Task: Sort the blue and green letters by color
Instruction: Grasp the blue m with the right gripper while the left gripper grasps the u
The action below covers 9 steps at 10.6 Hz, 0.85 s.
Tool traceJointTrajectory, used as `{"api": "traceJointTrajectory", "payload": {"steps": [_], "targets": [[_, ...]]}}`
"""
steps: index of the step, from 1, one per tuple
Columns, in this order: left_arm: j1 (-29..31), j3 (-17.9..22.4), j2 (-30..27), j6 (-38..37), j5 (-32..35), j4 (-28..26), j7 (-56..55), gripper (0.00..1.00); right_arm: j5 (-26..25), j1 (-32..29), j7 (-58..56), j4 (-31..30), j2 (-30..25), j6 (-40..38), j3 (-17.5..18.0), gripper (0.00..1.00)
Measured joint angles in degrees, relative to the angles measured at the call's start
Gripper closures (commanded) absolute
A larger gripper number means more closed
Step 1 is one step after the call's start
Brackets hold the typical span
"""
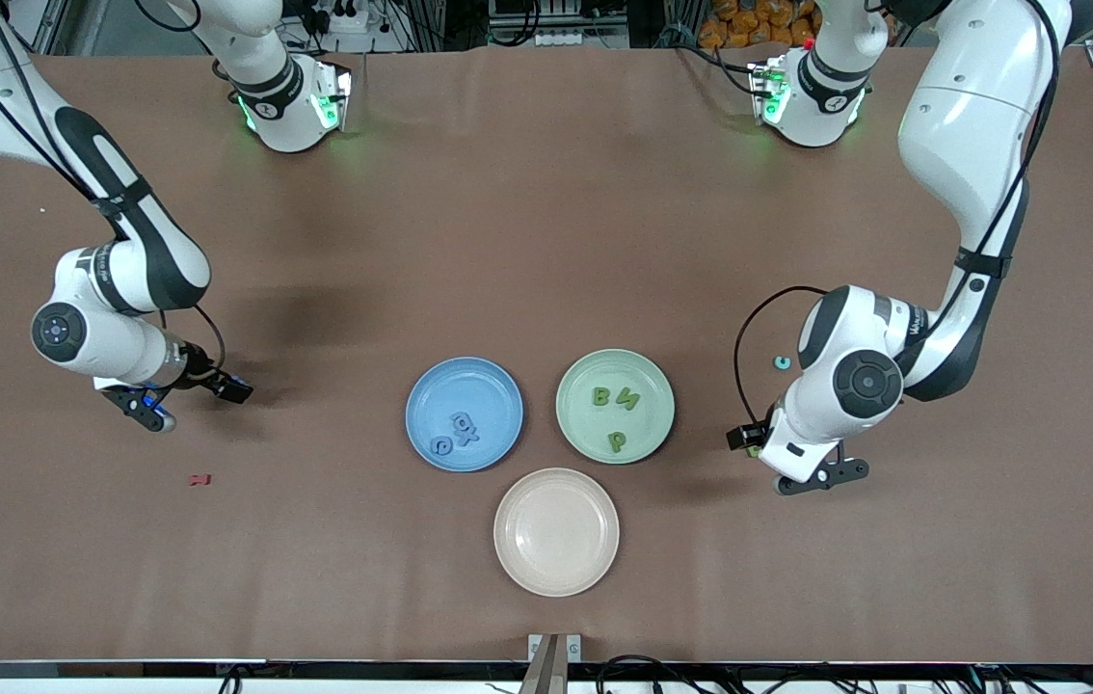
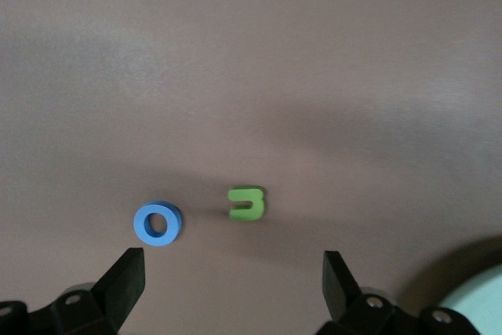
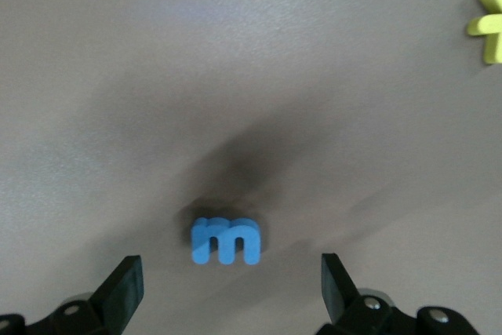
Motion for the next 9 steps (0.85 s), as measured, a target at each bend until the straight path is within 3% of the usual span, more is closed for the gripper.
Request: {"api": "traceJointTrajectory", "payload": {"steps": [4,7,8,9], "targets": [[-0.10,-0.06,2.25,3.61,0.00,-0.01,-10.10,0.13,-0.11,0.47,0.40,1.55,2.06,0.03,0.01,0.00],[-0.36,-0.07,3.57,5.97,0.00,-0.01,-10.98,0.21,-0.17,0.66,0.97,1.70,2.99,0.04,0.01,0.00],[-0.36,-0.07,4.20,6.59,0.03,-0.01,-10.98,0.25,-0.19,0.74,1.15,1.72,3.34,0.07,-0.06,0.55],[-0.36,-0.06,4.81,7.52,1.13,0.00,-10.99,0.27,-0.22,0.81,1.18,1.73,3.55,0.09,-0.22,1.00]]}}
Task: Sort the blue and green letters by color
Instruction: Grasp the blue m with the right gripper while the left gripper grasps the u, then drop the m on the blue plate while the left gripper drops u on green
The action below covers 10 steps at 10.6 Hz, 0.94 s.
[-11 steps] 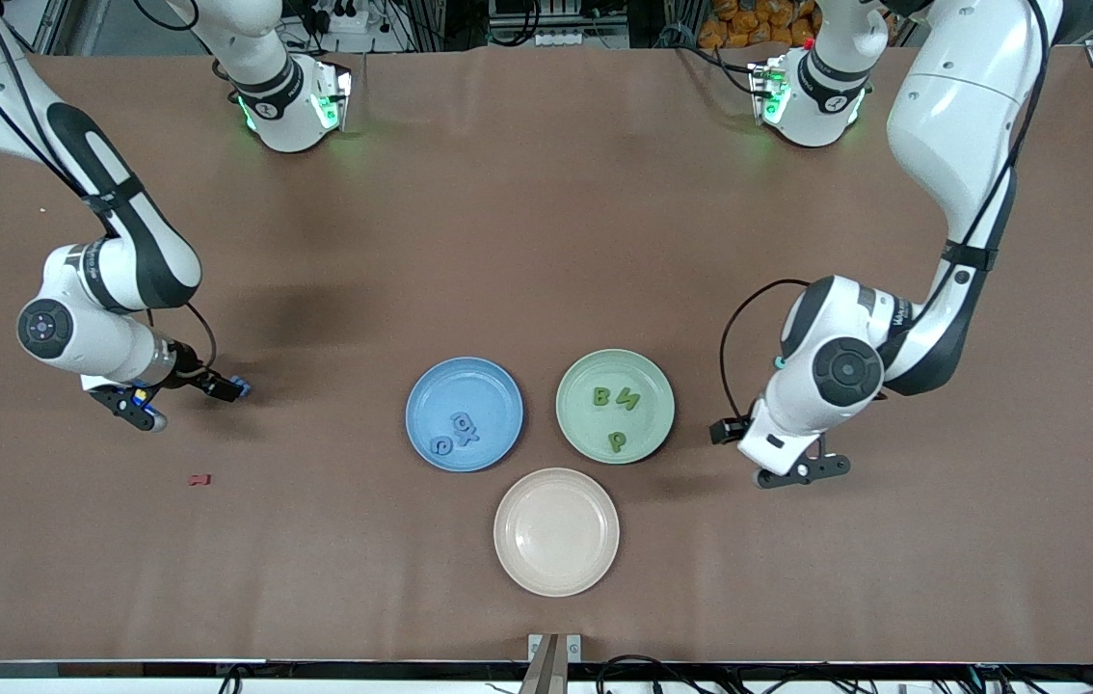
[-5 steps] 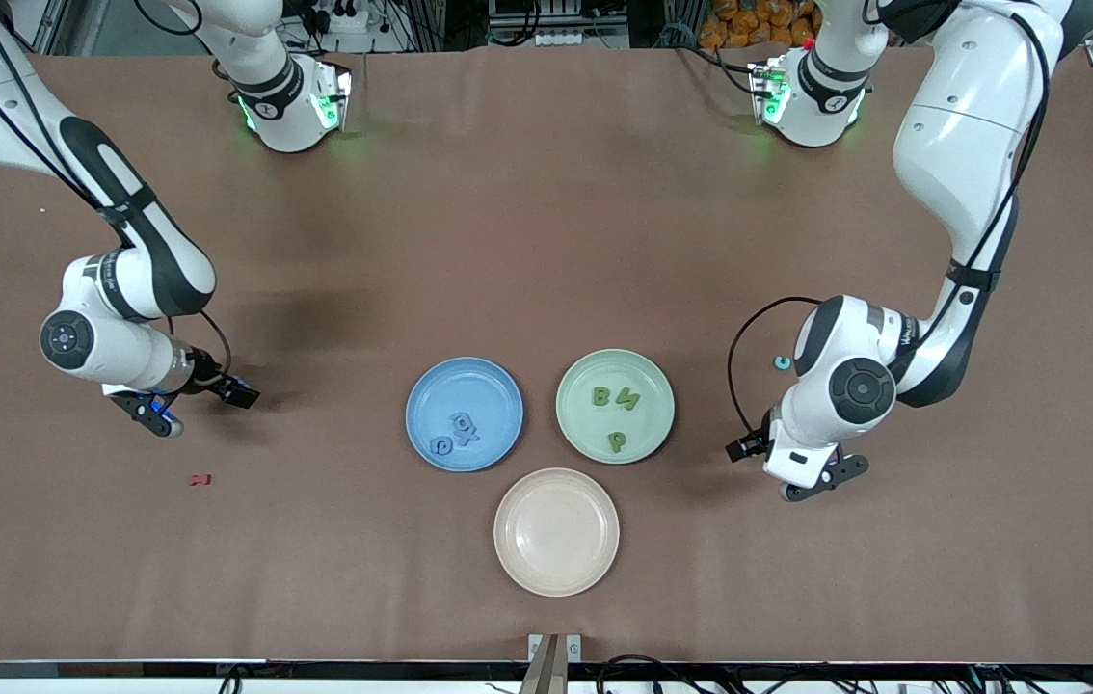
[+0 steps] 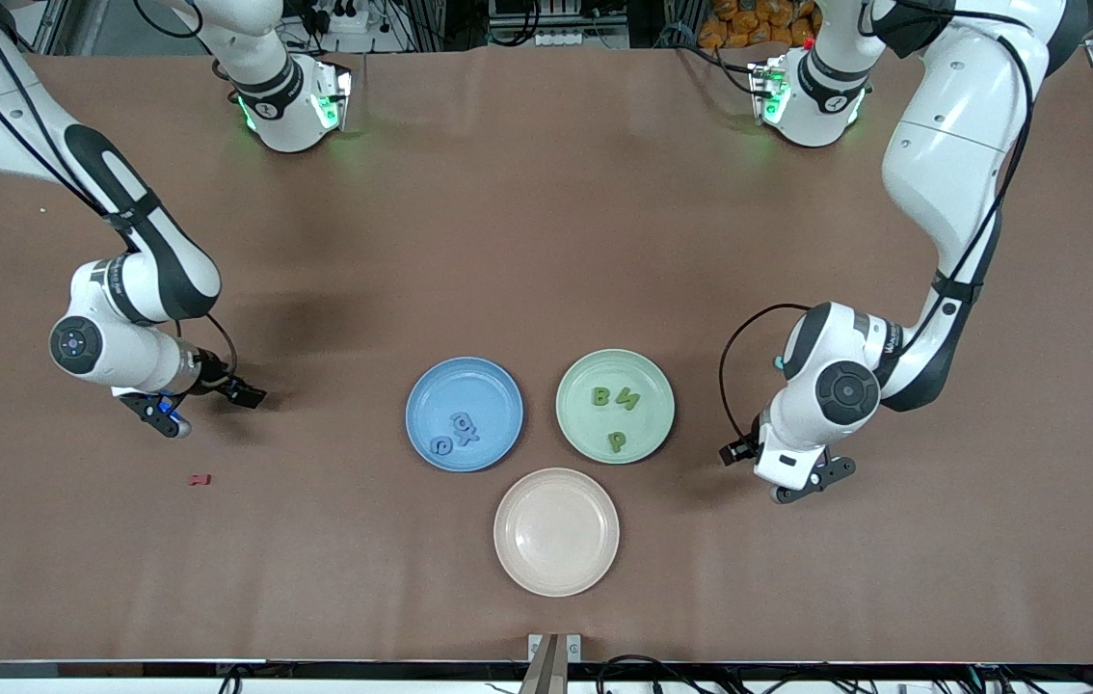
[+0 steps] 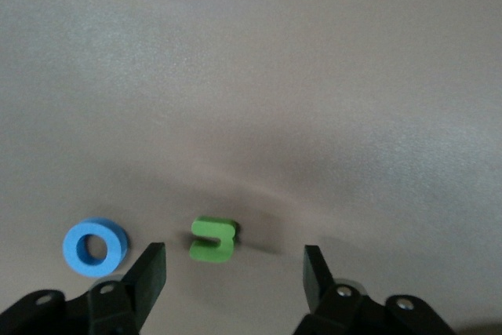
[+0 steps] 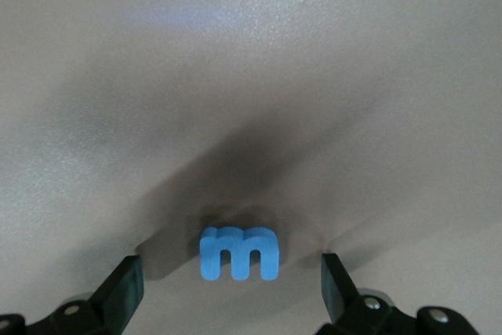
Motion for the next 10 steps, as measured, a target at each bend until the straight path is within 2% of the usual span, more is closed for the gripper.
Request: {"api": "traceJointTrajectory", "payload": {"steps": [3,6,8,9,10], "targets": [[0.03,0.00,0.55,0.85,2.66,0.01,0.46,0.27,-1.74,0.23,-0.01,0.39,-0.15,0.08,-0.04,1.00],[0.68,0.07,0.58,0.85,3.46,0.01,6.28,0.28,-2.26,0.28,0.00,0.74,-0.56,-0.65,0.04,1.00],[0.71,0.06,0.78,0.85,3.46,-0.05,7.81,0.35,-2.35,0.44,0.00,0.87,-0.55,-0.78,0.04,1.00],[0.63,0.03,0.86,0.85,3.46,-0.06,7.88,0.39,-2.35,1.37,1.33,1.54,-0.47,-1.43,0.03,1.00],[0.55,0.00,0.90,0.85,3.46,-0.07,7.91,0.40,-2.36,3.79,4.58,3.49,-0.38,-3.86,0.07,1.00]]}}
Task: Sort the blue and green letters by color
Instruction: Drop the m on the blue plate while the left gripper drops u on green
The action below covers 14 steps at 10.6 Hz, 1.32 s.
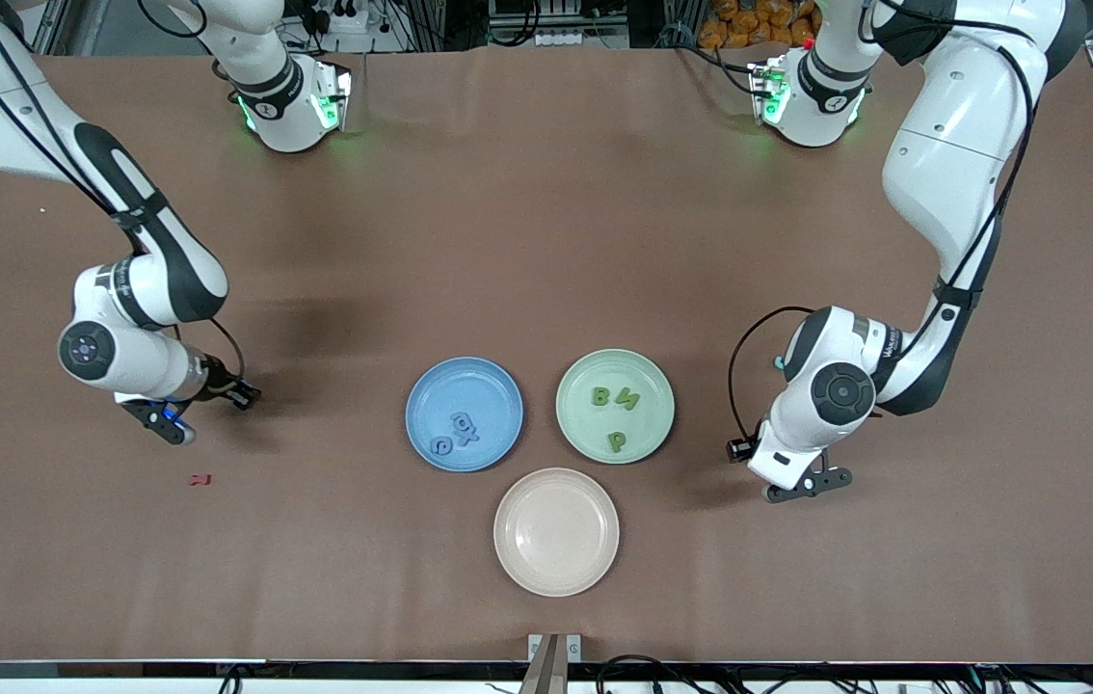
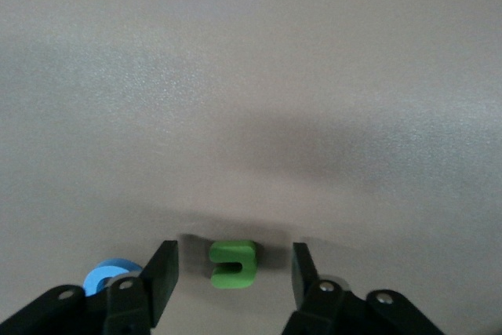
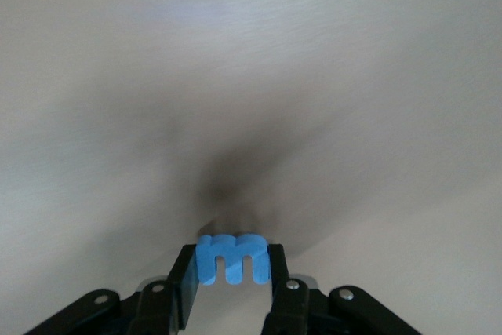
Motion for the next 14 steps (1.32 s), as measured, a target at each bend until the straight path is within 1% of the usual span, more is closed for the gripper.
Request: {"api": "traceJointTrajectory", "payload": {"steps": [1,3,4,6,7,8,9,10,11,12,13,14], "targets": [[-0.01,-0.01,0.05,0.00,0.00,-0.02,0.06,0.41,0.00,3.51,3.62,3.20,-0.01,-3.59,0.03,1.00],[0.00,-0.03,0.20,0.01,0.00,-0.01,0.12,0.43,0.01,11.32,10.83,11.60,-0.07,-11.84,0.17,1.00],[0.01,-0.03,0.23,0.02,0.00,0.00,0.12,0.43,0.73,14.34,13.66,14.95,-0.11,-13.61,0.20,1.00],[0.02,-0.03,0.27,0.04,0.00,0.00,0.13,0.50,6.07,17.74,15.75,19.39,-0.08,-14.01,0.15,1.00],[0.03,-0.03,0.27,0.06,0.00,0.01,0.13,0.51,9.13,19.16,16.21,21.18,0.04,-13.97,0.11,1.00],[0.03,-0.03,0.28,0.08,0.00,0.02,0.13,0.51,11.00,21.15,18.79,23.11,0.48,-13.93,0.06,1.00],[0.05,-0.02,0.29,0.09,0.00,0.03,0.13,0.51,11.43,23.49,22.48,24.74,1.14,-13.92,0.02,0.32],[0.06,-0.01,0.30,0.09,0.00,0.04,0.13,0.51,11.46,26.15,25.48,25.85,1.89,-13.92,-0.03,0.00],[0.07,-0.01,0.30,0.09,0.00,0.04,0.13,0.51,11.46,28.64,28.13,26.35,2.56,-13.79,-0.51,0.00],[0.08,-0.01,0.30,0.09,0.00,0.04,0.13,0.53,11.46,29.86,28.99,26.56,3.03,-13.64,-1.16,0.00],[0.09,-0.01,0.30,0.10,0.00,0.04,0.13,0.58,11.46,29.79,29.06,26.67,3.35,-13.46,-1.73,0.00],[0.09,-0.01,0.30,0.10,0.00,0.04,0.13,0.60,11.46,29.25,28.96,26.85,3.51,-13.42,-2.18,0.00]]}}
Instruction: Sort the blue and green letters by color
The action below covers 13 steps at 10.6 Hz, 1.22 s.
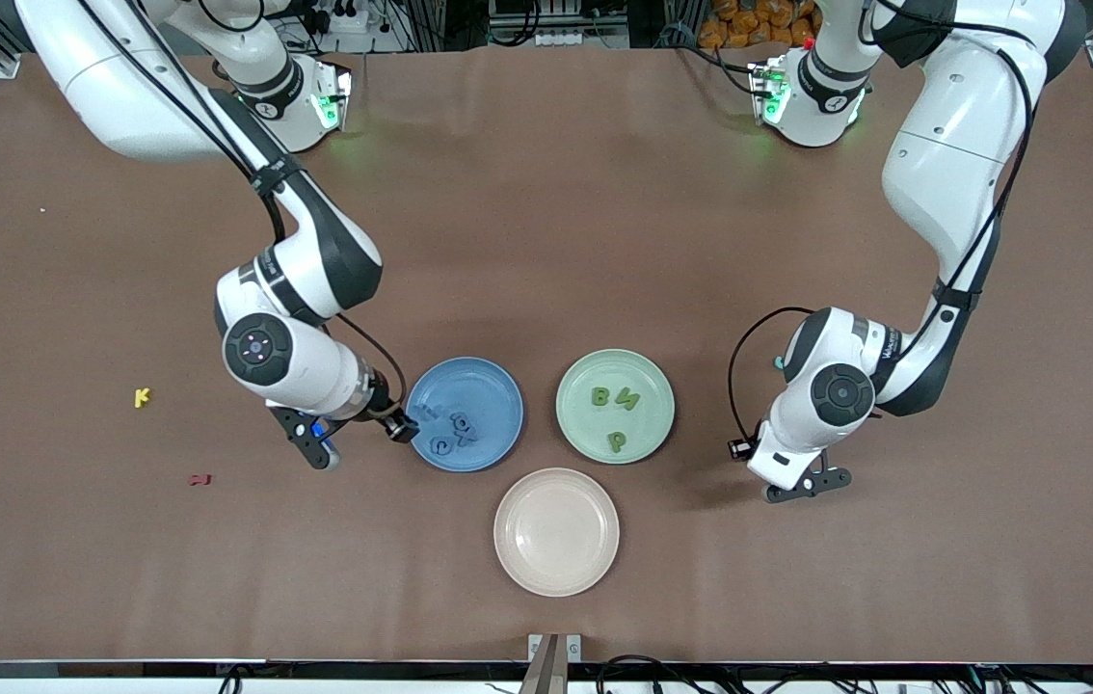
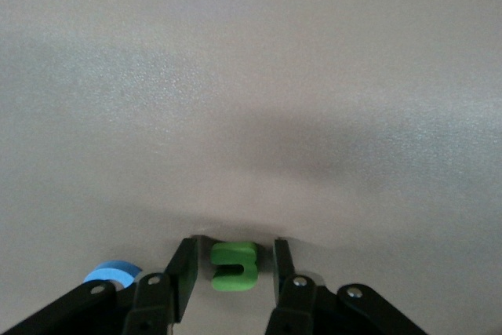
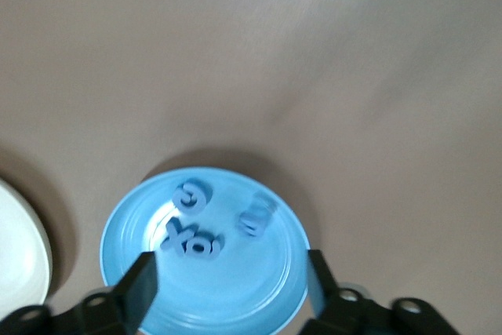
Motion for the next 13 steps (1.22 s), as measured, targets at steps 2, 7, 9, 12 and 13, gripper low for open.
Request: {"api": "traceJointTrajectory", "payload": {"steps": [2,7,9,12,13], "targets": [[0.00,0.00,0.00,0.00,0.00,0.00,0.00,0.77,-0.12,-0.64,-2.44,0.35,0.02,0.00,-0.60,0.00],[-0.11,-0.20,0.06,0.22,0.00,0.14,0.00,1.00,-0.12,-4.30,-17.20,0.77,0.02,-0.81,-3.04,0.00],[-0.79,-0.96,-0.59,0.34,0.00,0.69,0.00,1.00,-0.12,-6.22,-23.73,1.24,-0.08,-2.83,-3.05,0.00],[-2.77,-6.20,-2.73,0.22,0.00,0.98,-3.51,1.00,-0.20,-7.35,-32.08,1.72,-1.37,-9.05,-3.07,0.00],[-4.07,-7.75,-3.14,0.20,0.00,1.00,-5.13,0.89,-0.28,-7.75,-35.84,1.69,-2.23,-11.30,-3.87,0.00]]}}
